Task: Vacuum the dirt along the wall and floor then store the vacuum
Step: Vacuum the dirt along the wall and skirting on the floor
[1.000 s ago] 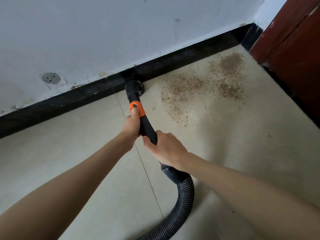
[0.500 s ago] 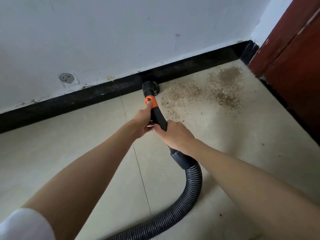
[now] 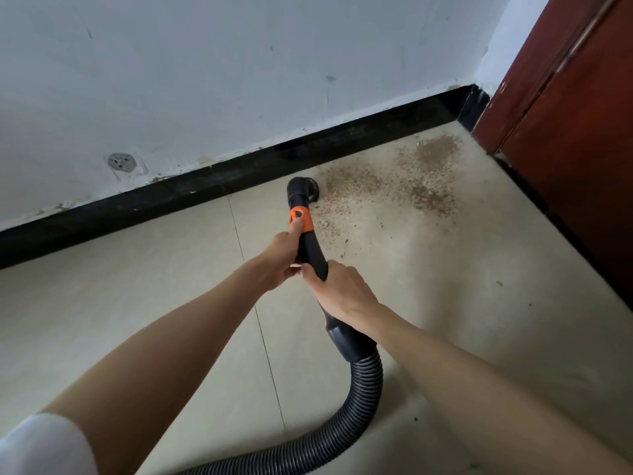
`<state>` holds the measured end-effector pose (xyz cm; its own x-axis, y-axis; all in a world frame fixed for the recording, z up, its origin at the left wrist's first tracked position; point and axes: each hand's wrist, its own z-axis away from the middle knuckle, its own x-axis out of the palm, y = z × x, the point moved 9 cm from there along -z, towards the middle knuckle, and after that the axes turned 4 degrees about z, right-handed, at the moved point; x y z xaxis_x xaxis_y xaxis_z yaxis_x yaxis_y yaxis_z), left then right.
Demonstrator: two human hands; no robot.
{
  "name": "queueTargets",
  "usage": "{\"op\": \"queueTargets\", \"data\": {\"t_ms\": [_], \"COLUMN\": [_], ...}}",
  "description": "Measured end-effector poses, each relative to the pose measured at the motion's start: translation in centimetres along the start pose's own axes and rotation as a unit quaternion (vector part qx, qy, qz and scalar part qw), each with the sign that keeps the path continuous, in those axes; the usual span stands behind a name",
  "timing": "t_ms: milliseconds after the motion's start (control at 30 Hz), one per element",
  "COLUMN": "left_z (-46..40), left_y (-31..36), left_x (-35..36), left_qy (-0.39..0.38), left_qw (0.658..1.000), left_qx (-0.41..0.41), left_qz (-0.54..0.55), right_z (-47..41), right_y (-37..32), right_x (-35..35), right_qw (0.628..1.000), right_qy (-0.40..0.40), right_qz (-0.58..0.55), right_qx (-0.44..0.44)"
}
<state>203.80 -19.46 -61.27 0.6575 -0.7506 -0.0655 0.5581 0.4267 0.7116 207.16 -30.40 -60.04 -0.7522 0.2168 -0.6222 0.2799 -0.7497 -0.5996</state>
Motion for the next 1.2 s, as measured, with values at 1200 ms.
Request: {"op": "queueTargets", "data": {"t_ms": [1200], "left_z": [10.7], "left_y": [-9.2], "left_x": [7.0], "left_qy": [-0.124], "left_qw": [0.986], "left_qx": [-0.01], "left_qz": [-0.109], "right_z": [14.1], "right_y": [10.0], "right_x": [3.5], "right_qw": [0.994], "right_qy": [0.053], "right_qz": [-0.094], "right_qx": [0.036]}}
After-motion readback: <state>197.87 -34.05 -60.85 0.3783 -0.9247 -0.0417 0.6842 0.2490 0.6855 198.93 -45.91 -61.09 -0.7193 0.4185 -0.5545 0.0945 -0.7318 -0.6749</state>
